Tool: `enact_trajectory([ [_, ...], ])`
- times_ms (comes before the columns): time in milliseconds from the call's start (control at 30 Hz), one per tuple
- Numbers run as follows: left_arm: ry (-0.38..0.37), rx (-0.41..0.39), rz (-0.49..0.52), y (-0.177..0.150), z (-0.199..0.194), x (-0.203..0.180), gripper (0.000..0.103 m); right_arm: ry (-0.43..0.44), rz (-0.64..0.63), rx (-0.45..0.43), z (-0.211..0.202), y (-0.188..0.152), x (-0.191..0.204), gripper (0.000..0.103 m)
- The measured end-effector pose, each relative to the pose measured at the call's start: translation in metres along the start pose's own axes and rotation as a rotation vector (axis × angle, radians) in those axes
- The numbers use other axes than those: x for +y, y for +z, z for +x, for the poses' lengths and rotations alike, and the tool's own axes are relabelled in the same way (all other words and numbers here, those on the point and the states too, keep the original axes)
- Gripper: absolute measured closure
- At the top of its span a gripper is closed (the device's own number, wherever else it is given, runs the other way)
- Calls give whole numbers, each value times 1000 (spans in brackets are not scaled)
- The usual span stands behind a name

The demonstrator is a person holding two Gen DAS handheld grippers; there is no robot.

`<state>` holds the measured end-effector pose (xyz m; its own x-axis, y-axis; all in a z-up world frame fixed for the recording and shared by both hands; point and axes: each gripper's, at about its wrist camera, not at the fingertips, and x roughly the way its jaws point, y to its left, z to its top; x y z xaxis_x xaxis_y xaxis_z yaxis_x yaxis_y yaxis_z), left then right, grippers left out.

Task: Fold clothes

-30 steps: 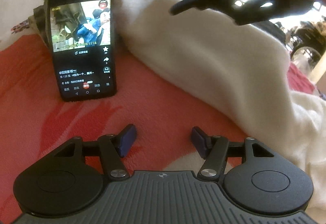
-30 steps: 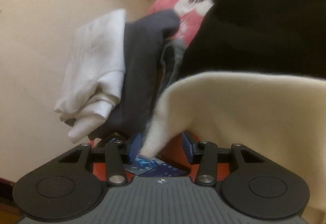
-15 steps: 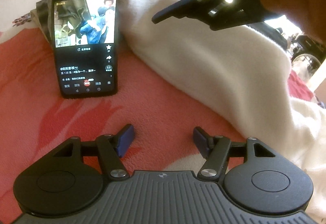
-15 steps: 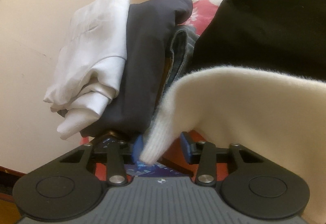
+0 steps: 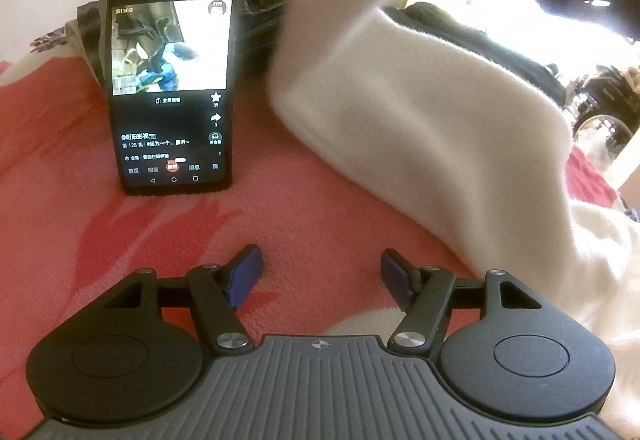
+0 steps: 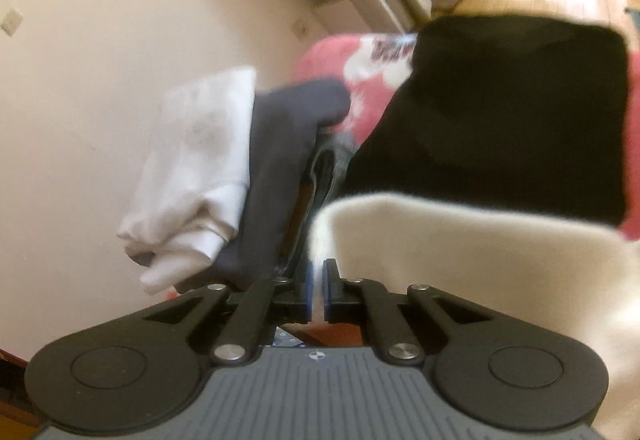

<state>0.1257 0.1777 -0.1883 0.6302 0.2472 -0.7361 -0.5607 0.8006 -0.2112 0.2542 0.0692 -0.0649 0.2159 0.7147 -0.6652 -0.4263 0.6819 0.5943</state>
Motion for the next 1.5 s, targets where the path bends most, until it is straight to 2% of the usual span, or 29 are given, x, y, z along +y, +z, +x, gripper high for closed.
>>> enact_trajectory([
  [267, -27, -38, 55, 0, -8, 4, 37, -32, 20, -143, -93, 3, -22, 98],
  [333, -52, -56, 84, -9, -12, -11, 37, -42, 26, -175, -116, 2, -28, 98],
  [467, -147, -88, 186, -30, -29, -37, 37, -67, 42, -224, -156, -5, -44, 98],
  [567, -254, -100, 284, -33, -41, -60, 37, -81, 50, -256, -182, -12, -55, 98],
  [633, -285, -138, 360, -35, -52, -74, 37, -91, 54, -273, -196, -17, -63, 98],
  [833, -434, -139, 472, -38, -58, -123, 37, -105, 84, -318, -245, -32, -98, 98],
  [1000, -535, -95, 550, -46, -58, -166, 37, -114, 127, -375, -289, -43, -135, 98],
  [1033, -558, -81, 560, -47, -60, -174, 37, -119, 135, -389, -300, -46, -143, 103],
  [1067, -585, -66, 569, -48, -60, -180, 37, -121, 146, -406, -312, -49, -152, 103],
  [1133, -643, -41, 592, -59, -74, -191, 37, -120, 182, -444, -339, -55, -173, 103],
  [1300, -794, 27, 679, -85, -98, -207, 37, -247, 258, -498, -387, -78, -230, 103],
  [1400, -794, 80, 725, -104, -88, -218, 37, -270, 342, -469, -382, -99, -270, 103],
  [1500, -777, 129, 703, -107, -78, -221, 37, -233, 411, -402, -345, -121, -297, 100],
])
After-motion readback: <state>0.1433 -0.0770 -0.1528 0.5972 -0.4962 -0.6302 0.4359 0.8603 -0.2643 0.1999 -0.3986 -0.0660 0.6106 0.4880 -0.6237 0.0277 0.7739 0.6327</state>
